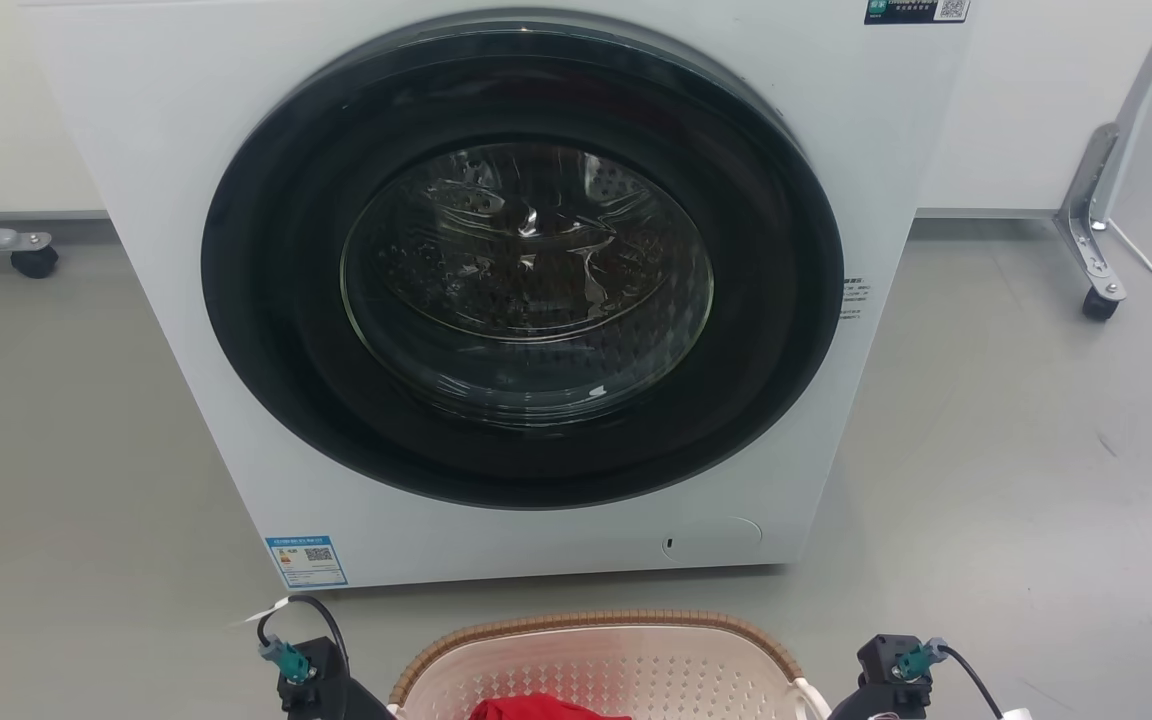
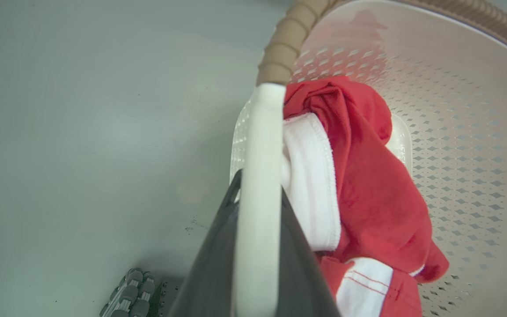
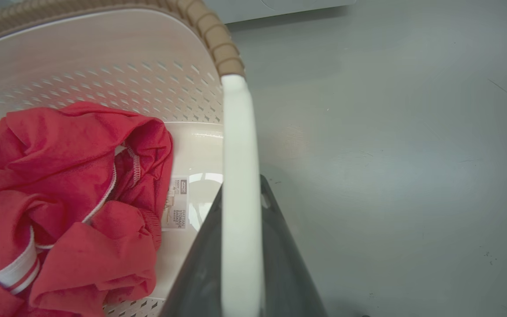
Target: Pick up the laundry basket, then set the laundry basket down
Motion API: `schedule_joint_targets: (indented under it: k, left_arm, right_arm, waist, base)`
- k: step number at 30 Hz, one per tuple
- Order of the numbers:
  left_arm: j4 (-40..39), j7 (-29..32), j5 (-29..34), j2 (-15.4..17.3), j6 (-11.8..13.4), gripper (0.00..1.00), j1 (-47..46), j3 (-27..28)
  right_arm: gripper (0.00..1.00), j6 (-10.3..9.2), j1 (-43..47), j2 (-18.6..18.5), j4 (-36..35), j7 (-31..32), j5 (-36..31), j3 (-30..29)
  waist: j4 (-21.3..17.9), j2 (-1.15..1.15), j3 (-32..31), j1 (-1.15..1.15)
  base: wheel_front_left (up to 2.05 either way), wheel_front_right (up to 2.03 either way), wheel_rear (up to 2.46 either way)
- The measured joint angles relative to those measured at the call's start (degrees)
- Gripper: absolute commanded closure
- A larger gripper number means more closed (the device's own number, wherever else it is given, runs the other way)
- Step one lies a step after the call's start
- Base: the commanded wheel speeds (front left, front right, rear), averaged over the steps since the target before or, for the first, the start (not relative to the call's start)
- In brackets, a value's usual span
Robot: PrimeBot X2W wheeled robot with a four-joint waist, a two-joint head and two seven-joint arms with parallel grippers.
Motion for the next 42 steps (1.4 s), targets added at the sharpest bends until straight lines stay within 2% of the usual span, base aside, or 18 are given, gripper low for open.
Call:
schedule_joint_targets:
  k: [24, 33, 42]
  left_arm:
    - [-0.12, -1.75, -0.32, 0.26, -0.01, 1.0, -0.02, -0.42]
    - [-0.99, -5.24, 0.07, 0.45, -0.05, 1.0, -1.53, -0.6]
    - [-2.07, -9.57, 1.03, 1.01, -0.04, 1.0, -5.62, -0.94]
  right_arm:
    - [1.0, -1.12, -0.56, 0.02, -0.02, -1.04, 1.09, 1.92]
    - [1.0, -2.05, -2.26, 0.05, 0.03, -3.68, 1.0, 2.31]
    - [1.0, -3.56, -6.81, 0.04, -0.83, -7.37, -0.21, 2.99]
  waist:
    - [-0.54, 0.0, 1.69, 0.0]
    - [-0.7, 0.0, 5.09, 0.0]
    - [-0.55, 0.0, 11.08, 0.01]
  base:
    - [0.0, 0.0, 0.0]
    - [0.0, 0.0, 0.0]
    - [0.0, 0.0, 0.0]
